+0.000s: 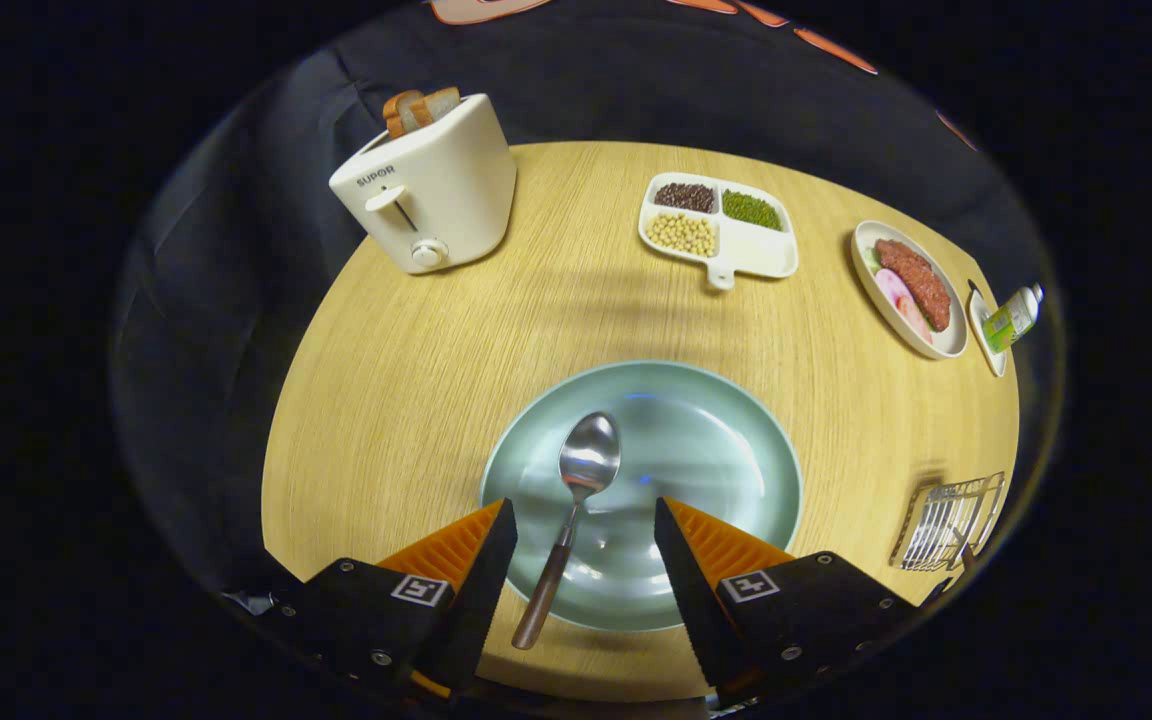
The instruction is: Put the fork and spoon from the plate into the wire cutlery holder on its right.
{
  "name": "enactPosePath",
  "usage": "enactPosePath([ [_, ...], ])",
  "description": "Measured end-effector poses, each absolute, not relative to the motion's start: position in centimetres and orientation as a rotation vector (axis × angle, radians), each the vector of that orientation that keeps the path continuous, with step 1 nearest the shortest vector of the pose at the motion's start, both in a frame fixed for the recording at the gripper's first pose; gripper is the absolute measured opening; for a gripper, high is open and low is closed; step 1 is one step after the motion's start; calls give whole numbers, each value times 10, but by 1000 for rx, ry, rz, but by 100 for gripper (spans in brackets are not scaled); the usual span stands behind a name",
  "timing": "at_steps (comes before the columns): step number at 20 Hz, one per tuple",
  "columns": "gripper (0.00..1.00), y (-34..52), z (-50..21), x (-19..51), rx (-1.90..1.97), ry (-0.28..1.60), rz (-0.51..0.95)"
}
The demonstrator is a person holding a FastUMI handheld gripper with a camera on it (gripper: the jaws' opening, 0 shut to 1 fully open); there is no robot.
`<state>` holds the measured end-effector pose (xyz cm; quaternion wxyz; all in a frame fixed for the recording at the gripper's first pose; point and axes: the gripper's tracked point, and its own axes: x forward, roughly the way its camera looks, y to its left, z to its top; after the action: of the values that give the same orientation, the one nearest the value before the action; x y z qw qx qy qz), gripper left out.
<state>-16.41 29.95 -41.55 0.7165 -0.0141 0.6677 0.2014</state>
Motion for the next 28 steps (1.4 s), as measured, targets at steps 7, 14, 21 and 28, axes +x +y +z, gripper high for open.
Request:
enactPosePath([
  [7,47,313,-442,-191,-59,1620,461],
  [14,13,304,-449,-200,-89,1652,435],
  [21,5,276,-434,-194,0,1577,416],
  [28,5,220,-396,-165,113,1450,315],
])
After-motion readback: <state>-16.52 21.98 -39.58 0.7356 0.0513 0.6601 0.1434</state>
